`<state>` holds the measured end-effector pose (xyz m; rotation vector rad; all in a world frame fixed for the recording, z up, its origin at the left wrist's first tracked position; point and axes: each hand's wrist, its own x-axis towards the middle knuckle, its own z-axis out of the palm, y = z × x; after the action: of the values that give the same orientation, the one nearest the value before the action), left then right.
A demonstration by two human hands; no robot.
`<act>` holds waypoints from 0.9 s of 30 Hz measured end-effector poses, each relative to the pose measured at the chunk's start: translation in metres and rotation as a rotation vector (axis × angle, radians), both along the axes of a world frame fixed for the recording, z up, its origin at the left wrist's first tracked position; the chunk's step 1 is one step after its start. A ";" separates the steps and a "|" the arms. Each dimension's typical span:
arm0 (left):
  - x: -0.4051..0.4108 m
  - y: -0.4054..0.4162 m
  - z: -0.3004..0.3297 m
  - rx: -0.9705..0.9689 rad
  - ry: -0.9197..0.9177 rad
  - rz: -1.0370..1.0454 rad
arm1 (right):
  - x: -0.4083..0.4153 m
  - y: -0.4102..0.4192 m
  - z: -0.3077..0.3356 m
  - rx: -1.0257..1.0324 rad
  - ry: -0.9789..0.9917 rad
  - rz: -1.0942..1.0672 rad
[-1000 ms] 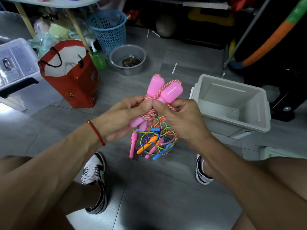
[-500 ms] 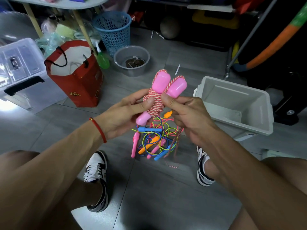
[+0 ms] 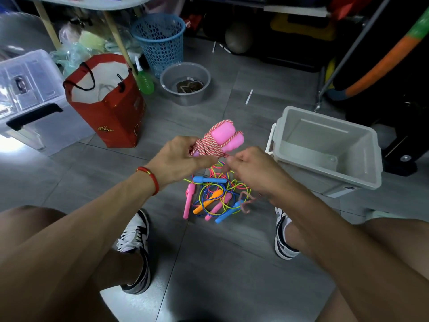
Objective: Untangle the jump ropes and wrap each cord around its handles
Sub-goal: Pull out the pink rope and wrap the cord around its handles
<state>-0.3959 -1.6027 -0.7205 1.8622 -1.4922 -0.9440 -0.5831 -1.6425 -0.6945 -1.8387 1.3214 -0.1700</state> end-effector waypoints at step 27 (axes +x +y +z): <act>-0.040 0.030 0.017 0.164 -0.619 -0.740 | -0.028 -0.009 0.009 -0.386 0.196 0.729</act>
<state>-0.4361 -1.5723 -0.7030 1.8194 -2.6652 -0.8341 -0.6115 -1.6519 -0.6854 -2.6019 0.6870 0.1608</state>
